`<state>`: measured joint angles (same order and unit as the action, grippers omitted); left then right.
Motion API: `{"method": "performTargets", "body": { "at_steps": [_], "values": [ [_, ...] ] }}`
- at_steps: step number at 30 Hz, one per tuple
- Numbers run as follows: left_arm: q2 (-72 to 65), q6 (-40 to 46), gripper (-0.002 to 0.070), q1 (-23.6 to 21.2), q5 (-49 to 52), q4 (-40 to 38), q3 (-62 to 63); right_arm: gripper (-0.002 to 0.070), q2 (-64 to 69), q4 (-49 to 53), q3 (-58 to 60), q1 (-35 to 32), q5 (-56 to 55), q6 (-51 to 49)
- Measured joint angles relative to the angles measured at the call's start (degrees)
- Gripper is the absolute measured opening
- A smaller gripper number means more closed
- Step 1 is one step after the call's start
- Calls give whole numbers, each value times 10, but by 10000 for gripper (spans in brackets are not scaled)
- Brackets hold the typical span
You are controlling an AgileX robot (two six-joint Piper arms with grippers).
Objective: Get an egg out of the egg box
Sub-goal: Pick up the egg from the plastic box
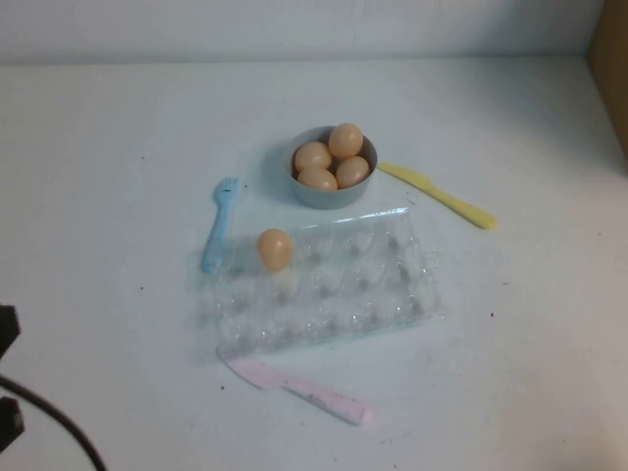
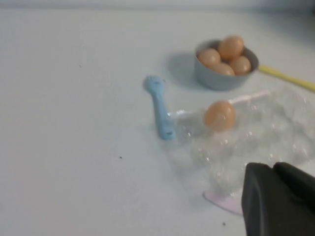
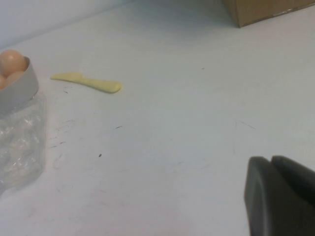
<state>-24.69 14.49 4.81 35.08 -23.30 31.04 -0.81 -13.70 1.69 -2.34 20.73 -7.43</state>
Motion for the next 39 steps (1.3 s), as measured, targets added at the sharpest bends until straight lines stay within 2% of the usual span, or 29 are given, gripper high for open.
{"method": "performTargets", "body": {
  "at_steps": [4,7,10,13,15,21,24,27,30,39],
  "values": [
    [-120,123,-4,0,81,-54,79,-18,0,0,0,0,0,0],
    [-195,163,-4,12,93,-83,120,-18,0,0,0,0,0,0],
    [-253,168,-3,77,47,-64,152,-18,0,0,0,0,0,0],
    [-286,136,27,156,10,11,181,-18,0,0,0,0,0,0],
    [-317,84,97,203,12,74,207,-18,0,0,0,0,0,0],
    [-445,-31,492,267,123,226,321,-18,0,0,0,0,0,0],
    [-504,-55,567,291,178,310,392,-18,0,0,0,0,0,0],
    [-557,-66,587,308,196,368,449,-18,0,0,0,0,0,0],
    [-606,-60,582,318,197,394,488,-18,0,0,0,0,0,0],
    [-730,17,464,326,169,399,521,-18,0,0,0,0,0,0]
  ]
}}
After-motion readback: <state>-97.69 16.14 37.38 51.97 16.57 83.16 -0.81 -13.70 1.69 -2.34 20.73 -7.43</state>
